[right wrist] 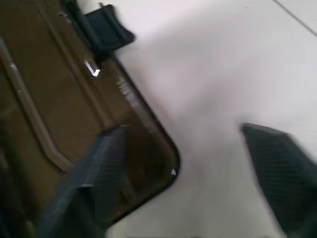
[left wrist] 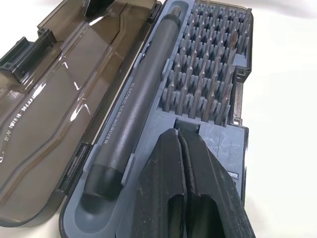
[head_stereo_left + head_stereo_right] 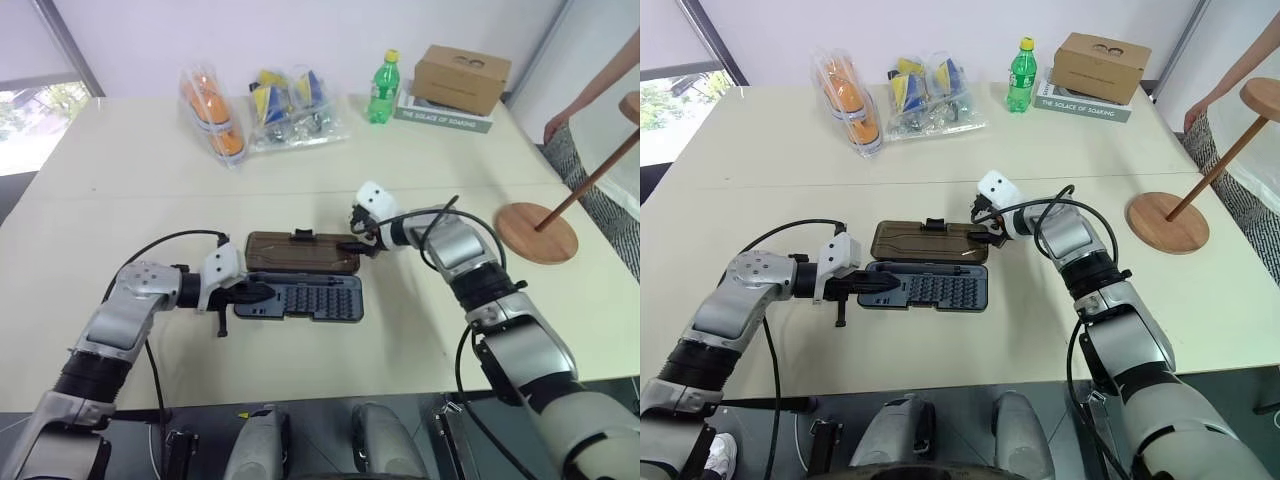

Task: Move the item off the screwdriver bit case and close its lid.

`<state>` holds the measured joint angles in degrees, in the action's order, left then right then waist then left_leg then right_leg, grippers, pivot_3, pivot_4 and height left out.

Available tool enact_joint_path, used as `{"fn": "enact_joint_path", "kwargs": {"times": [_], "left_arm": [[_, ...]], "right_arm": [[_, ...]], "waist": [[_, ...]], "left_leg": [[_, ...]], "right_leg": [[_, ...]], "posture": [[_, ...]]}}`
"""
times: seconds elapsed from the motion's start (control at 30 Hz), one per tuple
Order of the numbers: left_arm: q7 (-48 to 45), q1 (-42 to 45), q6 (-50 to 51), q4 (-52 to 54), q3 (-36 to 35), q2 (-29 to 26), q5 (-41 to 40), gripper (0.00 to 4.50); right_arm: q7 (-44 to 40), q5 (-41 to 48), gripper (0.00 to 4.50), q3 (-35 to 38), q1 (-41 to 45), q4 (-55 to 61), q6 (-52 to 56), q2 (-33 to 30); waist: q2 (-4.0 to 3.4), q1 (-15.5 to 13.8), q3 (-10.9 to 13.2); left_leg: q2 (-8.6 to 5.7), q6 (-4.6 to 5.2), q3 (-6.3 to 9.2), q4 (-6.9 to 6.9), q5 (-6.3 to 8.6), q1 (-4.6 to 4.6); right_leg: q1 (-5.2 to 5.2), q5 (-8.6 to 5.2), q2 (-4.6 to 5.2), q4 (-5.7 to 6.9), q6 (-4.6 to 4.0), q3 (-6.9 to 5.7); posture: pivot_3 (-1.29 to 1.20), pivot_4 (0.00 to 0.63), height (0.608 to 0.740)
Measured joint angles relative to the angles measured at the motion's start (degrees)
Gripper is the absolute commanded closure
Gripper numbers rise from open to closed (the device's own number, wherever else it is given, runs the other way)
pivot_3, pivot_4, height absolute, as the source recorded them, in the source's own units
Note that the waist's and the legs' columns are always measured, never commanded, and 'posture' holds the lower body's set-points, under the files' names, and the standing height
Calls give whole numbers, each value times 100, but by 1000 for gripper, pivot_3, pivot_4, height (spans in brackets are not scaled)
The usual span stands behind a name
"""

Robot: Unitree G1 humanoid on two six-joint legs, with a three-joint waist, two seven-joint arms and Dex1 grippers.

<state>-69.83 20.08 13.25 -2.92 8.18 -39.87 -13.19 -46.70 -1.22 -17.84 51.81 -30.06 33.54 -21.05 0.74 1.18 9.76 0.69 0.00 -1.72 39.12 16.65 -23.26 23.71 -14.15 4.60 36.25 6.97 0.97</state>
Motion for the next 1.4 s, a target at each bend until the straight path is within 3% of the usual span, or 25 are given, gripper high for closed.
{"fn": "enact_joint_path", "kwargs": {"times": [0.13,0.17,0.3,0.57,1.03,1.4], "left_arm": [[16,-13,1,6,-4,-15,2,4500],[24,-14,2,-18,-9,-41,4,4500],[34,-14,22,-69,-31,-72,12,4500],[110,-4,6,-89,-37,-69,14,4500],[134,105,52,-176,-31,-53,10,4500],[154,195,98,-234,-33,5,9,4500]], "right_arm": [[-153,-26,4383,-4,-4,10,-41,18],[-248,-28,4447,-6,-1,39,-79,-21],[-266,-68,4447,-6,-39,4,-73,25],[-297,-235,4447,-83,-155,181,-332,-42],[332,-1221,4447,-385,-450,868,-3570,-417],[670,-1435,4447,-242,-967,1771,-3656,-564]], "waist": [[0,4,0],[4,14,-3],[1,112,-1],[1,128,-1],[-2,132,5],[-2,111,6]], "left_leg": [[0,0,0,0,0,2],[2,0,0,0,0,14],[13,0,0,-13,0,59],[19,0,0,-16,1,62],[19,-1,-4,-20,1,55],[18,-1,-3,-18,1,28]], "right_leg": [[-1,0,0,0,0,0],[-11,0,-3,0,0,0],[-45,-7,-6,3,-19,0],[-47,-4,-4,3,-15,1],[-36,-5,-2,1,-16,3],[-17,-5,3,-2,-16,2]], "posture": [[0,150,740],[0,150,740],[0,150,740],[0,150,740],[0,150,740],[0,150,740]]}}
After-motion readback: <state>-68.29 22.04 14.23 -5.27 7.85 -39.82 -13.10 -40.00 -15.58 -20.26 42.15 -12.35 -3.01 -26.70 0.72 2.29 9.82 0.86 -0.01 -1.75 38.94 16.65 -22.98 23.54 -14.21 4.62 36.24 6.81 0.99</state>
